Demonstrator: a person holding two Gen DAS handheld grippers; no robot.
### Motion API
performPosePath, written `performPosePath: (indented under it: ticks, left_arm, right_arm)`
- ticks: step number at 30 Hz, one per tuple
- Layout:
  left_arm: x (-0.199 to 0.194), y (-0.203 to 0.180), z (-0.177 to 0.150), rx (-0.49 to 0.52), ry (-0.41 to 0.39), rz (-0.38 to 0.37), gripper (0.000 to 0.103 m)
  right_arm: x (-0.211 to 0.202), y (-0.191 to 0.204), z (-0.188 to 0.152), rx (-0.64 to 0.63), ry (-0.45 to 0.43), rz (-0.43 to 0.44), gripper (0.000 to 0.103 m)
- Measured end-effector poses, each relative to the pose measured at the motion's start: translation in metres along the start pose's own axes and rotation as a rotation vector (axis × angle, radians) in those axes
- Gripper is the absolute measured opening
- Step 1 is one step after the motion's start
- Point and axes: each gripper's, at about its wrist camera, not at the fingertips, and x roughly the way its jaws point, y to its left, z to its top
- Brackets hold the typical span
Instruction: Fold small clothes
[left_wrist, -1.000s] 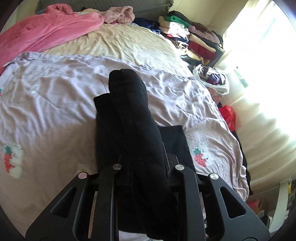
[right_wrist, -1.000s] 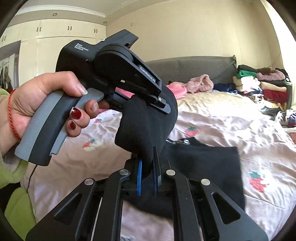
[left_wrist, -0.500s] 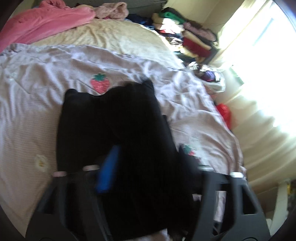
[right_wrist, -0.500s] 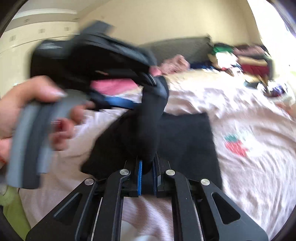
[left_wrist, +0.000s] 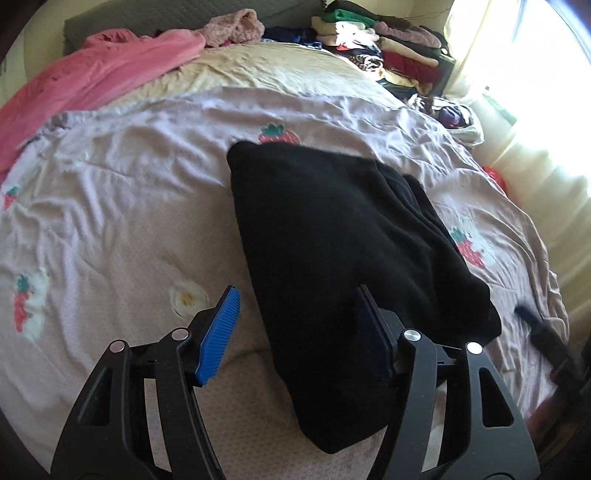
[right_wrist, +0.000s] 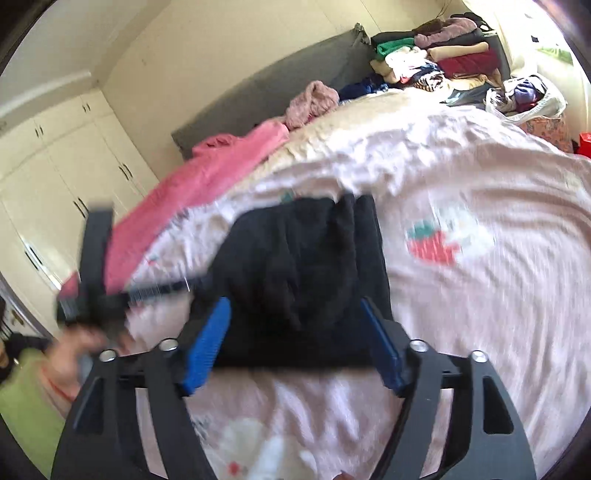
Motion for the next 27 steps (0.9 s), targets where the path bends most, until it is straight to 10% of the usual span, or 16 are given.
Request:
performPosePath:
  ticks: [11,20,27]
  left_arm:
    - [0.001,-0.003,-0.006,0.009,-0.012,-0.021,0.055]
    - [-0.002,-0.003,-0.006,0.015,-0.016,-0.03,0.055]
    - [-0.012,-0.02,-0.008,0.047,-0.014,-0.074,0.055]
  right_arm:
    - [0.101,-0.028,0.063,0.141,0.308,0.008,0.081]
    - [0.109,-0.007,0.062,0.034,0.319,0.013,0.018]
    - [0.077,-0.002,0.081,-0.091,0.233,-0.026,0.013]
